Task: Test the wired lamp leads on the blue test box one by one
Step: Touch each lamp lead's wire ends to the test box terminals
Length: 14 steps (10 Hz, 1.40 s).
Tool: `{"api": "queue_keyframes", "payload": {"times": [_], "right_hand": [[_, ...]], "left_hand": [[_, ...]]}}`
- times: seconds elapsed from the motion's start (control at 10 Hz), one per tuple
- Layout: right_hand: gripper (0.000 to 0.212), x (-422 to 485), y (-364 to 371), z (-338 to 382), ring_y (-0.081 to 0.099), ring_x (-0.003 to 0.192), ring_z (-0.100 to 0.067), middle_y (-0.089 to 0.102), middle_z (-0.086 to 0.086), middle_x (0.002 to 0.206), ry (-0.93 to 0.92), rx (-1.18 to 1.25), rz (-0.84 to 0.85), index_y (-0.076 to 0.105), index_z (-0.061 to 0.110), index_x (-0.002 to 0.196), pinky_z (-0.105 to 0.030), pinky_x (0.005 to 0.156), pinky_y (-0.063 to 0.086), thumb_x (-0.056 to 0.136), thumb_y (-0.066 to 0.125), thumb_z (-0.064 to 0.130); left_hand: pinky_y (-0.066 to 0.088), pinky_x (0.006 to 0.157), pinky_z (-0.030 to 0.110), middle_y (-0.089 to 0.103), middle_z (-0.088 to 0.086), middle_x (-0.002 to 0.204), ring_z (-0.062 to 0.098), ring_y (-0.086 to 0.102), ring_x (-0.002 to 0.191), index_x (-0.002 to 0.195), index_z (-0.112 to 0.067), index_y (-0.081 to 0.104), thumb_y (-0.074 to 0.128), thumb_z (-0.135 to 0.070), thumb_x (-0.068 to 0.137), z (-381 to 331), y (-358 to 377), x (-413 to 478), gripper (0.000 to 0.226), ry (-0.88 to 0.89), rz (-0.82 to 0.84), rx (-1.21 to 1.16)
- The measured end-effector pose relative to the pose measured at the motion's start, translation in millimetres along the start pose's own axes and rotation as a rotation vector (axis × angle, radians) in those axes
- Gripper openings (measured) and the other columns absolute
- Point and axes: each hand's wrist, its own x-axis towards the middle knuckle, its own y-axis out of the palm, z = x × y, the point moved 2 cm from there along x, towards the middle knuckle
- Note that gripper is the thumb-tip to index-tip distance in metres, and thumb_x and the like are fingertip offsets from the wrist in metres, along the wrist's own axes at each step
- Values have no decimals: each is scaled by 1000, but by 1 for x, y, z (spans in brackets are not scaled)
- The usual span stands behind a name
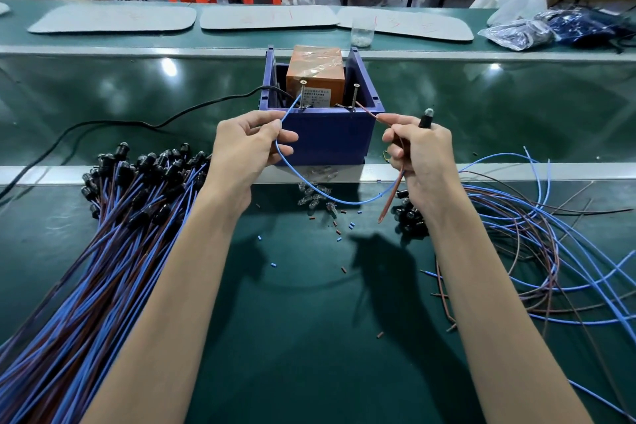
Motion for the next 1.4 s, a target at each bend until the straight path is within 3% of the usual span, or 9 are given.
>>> {"api": "queue_keyframes", "payload": {"times": [0.8,0.9,1.0,1.1,1.3,1.4], "right_hand": [[28,-4,2,3,33,41,-5,55,6,51,0,-16,8,67,4,87,-15,38,22,88,41,-8],[21,-4,2,2,34,39,-5,56,6,50,2,-10,-11,62,-1,87,-15,37,24,87,42,-8],[20,-2,2,2,34,38,-5,56,4,50,0,2,-26,57,-2,98,-15,37,24,87,42,-8],[16,-2,2,2,35,38,-5,57,4,50,-8,1,-23,56,0,88,-16,37,24,86,42,-9],[19,-3,2,2,36,38,-4,57,3,52,-8,-15,-17,60,-5,93,-15,37,25,86,43,-8],[26,-4,4,2,33,37,-4,55,5,51,-2,2,2,65,1,87,-15,36,22,88,41,-8]], "left_hand": [[46,59,13,65,-11,56,0,53,46,91,-20,70,51,-7,97,-6,-4,-10,23,-2,59,65],[47,59,13,65,-11,56,0,53,46,89,-21,70,52,-7,97,-5,-6,-11,24,5,59,66],[48,57,12,66,-12,56,0,54,46,88,-23,70,52,-8,96,-5,-7,-11,24,10,52,77],[48,56,11,65,-12,56,-1,53,46,89,-23,70,53,-9,96,-5,-7,-11,24,10,48,77],[47,55,10,65,-12,56,-1,53,46,94,-20,70,52,-8,97,-6,-6,-11,22,10,48,77],[46,55,10,64,-12,55,0,52,45,98,-16,70,50,-7,97,-5,-6,-11,21,0,61,70]]}}
